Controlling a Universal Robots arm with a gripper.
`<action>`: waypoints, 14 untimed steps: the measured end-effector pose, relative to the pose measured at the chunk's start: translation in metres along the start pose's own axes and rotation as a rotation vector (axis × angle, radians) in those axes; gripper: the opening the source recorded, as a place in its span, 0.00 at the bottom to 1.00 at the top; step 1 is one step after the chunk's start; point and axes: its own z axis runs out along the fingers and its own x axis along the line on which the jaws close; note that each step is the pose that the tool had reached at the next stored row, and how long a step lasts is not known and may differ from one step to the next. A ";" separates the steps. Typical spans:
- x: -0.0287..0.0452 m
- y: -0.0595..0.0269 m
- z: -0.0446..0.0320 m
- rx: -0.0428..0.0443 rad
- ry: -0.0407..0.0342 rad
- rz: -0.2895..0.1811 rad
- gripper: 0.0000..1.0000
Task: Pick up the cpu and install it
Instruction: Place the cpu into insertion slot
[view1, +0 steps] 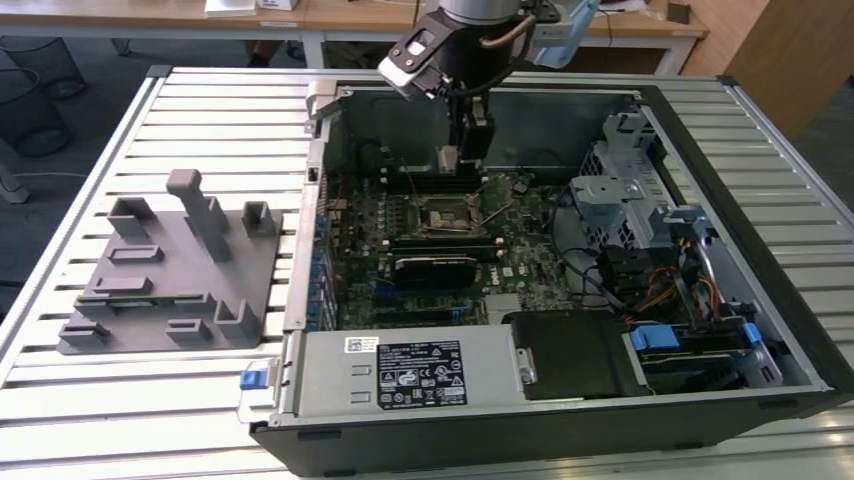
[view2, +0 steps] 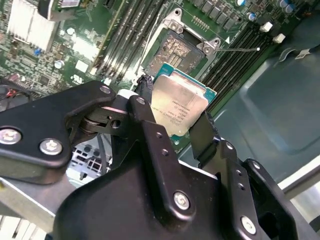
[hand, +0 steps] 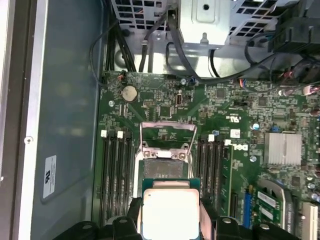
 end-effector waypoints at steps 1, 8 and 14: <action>0.0007 -0.0002 0.0018 0.0000 0.0000 0.000 0.54; 0.0058 -0.0039 0.0145 0.0002 -0.0002 0.007 0.54; 0.0082 -0.0059 0.0252 0.0003 -0.0004 0.010 0.54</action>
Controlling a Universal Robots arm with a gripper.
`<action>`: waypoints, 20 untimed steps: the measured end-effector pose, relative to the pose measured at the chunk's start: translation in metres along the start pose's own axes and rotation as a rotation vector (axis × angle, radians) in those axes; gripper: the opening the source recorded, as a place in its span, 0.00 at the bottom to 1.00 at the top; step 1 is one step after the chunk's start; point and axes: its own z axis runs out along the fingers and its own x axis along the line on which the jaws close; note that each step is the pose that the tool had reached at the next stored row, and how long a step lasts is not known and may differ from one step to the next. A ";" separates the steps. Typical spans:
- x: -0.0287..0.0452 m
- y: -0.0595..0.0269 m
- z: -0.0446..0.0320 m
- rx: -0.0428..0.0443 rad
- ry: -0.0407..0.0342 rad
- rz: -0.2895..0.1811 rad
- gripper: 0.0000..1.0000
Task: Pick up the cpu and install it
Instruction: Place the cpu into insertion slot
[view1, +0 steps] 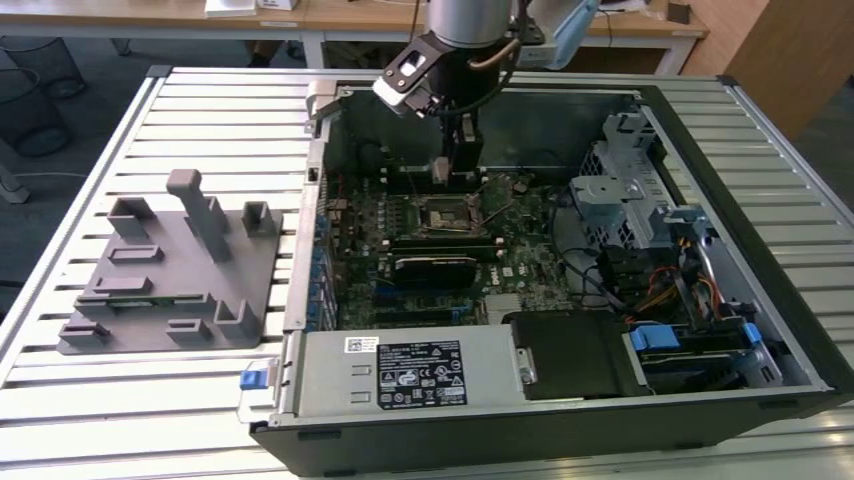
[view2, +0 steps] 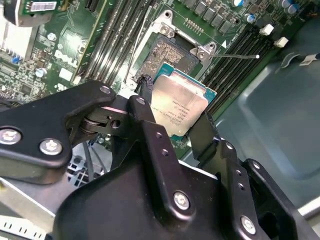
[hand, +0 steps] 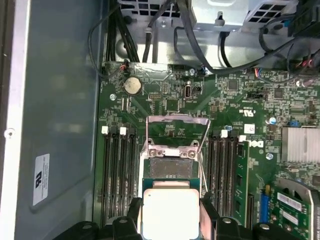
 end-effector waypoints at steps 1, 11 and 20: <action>0.0001 0.0000 0.0018 0.0000 0.0000 0.000 0.54; 0.0005 0.0014 0.0201 0.0000 0.0000 0.000 0.54; 0.0004 0.0010 0.0365 -0.0001 0.0016 0.000 0.54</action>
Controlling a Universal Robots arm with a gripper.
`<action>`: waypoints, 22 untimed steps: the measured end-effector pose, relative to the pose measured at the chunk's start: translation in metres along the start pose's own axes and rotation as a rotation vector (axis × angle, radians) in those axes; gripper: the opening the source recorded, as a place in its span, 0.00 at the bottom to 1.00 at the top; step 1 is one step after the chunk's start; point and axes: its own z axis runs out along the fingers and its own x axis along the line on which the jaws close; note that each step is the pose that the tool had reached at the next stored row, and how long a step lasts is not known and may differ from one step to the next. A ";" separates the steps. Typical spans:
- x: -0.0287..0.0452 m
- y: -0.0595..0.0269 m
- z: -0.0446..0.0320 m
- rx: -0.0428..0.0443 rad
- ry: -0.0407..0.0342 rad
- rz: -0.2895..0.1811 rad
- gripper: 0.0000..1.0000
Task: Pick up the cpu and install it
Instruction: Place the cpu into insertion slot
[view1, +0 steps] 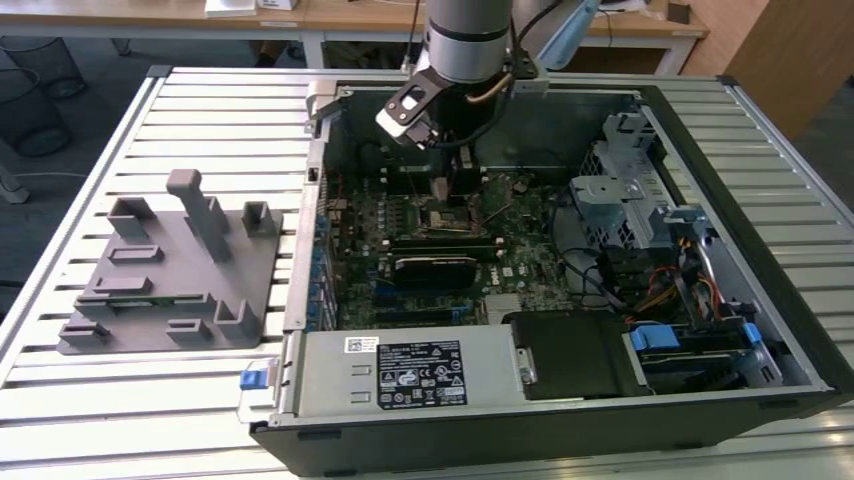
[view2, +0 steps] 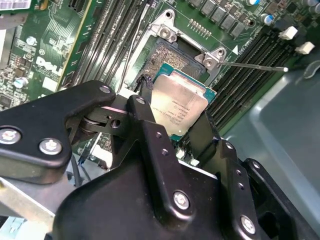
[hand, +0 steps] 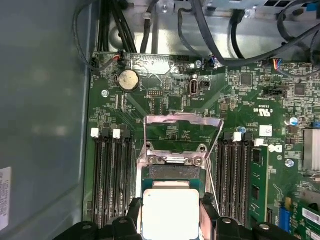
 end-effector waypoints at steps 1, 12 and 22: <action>0.0000 0.0000 0.0018 0.0000 0.0000 0.000 0.54; -0.0002 -0.0014 0.0149 0.0000 0.0000 0.003 0.54; -0.0004 -0.0030 0.0253 0.0001 -0.0002 0.007 0.54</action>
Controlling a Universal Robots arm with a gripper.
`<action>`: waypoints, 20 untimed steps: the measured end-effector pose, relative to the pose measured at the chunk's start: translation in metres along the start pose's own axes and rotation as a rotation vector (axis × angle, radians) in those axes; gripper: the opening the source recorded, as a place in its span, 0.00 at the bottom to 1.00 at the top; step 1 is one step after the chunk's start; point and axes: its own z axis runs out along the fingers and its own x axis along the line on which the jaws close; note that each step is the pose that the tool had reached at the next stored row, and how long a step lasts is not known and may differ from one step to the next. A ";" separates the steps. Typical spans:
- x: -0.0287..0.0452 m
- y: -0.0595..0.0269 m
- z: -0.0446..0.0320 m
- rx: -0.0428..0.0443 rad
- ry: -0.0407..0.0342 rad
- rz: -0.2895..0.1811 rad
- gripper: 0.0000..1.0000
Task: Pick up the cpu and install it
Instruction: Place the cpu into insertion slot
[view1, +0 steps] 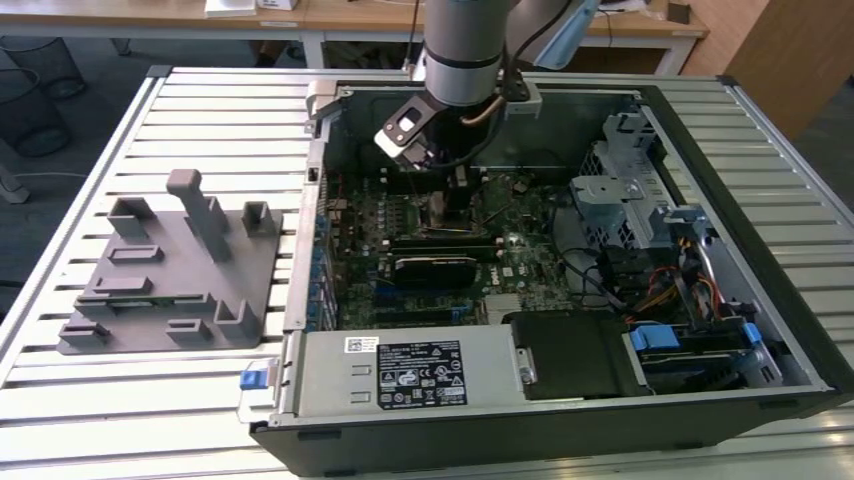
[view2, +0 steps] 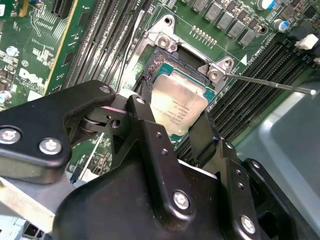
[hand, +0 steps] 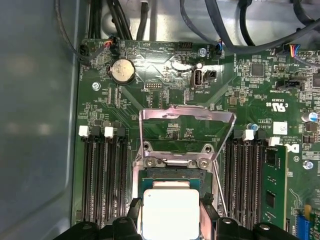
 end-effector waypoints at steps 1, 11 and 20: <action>0.0000 0.0000 0.0011 0.0000 0.0000 0.001 0.54; -0.0015 -0.0003 0.0102 0.0003 -0.0005 0.016 0.54; -0.0017 -0.0004 0.0147 0.0007 -0.0021 0.016 0.54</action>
